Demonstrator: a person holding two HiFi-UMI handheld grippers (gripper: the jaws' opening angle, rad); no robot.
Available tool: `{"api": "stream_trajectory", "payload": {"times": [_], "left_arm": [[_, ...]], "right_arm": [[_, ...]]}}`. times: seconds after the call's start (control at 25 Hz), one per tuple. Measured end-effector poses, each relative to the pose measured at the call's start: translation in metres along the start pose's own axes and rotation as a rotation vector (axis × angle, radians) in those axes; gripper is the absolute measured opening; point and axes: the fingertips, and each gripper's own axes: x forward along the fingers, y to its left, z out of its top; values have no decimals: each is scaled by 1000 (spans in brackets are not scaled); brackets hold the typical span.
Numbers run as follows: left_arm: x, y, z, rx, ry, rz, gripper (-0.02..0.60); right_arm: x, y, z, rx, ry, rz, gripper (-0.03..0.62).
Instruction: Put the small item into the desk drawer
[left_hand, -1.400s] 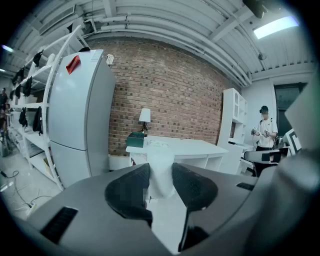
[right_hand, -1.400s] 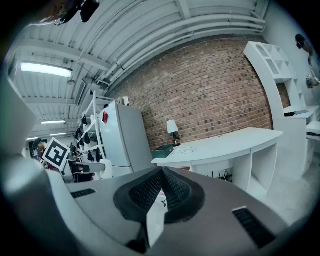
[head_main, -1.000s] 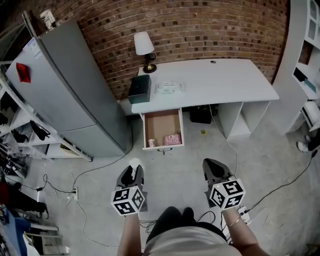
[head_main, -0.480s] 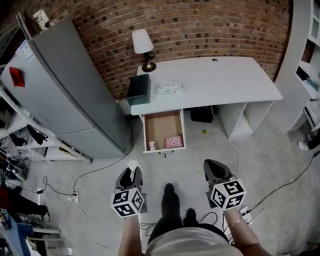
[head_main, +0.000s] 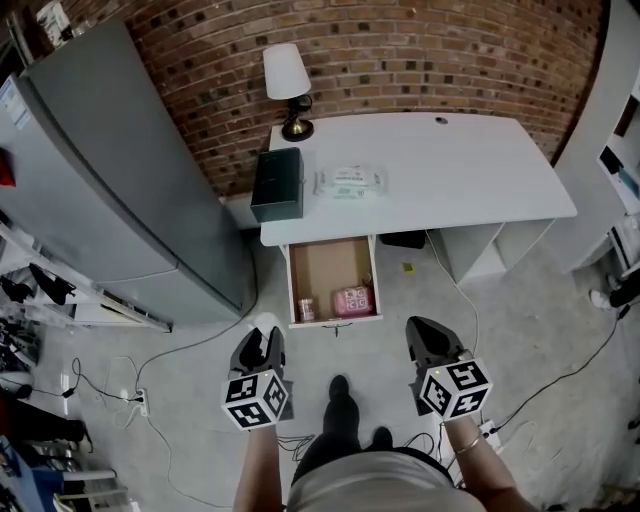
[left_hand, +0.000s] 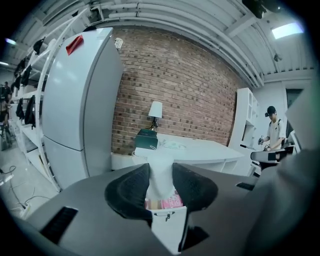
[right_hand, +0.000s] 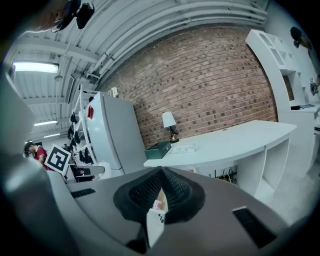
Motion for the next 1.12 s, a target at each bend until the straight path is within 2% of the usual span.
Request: {"api": "stream_trajectory", "payload": {"times": [0.28,0.56,0.8,1.12], "left_arm": [[75,47,34,3,14,-40,166],[129,74,44,12,46,-87,167],[162,76,41,42,94,-140,166],[205,58,23,107,161,-209,166]], "right_arm": [[86,4,25,2,8,-44,9],[132,0,30,25,19,-104,9],[152,-9,28,49,38,-157,9],[161,-34,14,86,59,-218,9]]}}
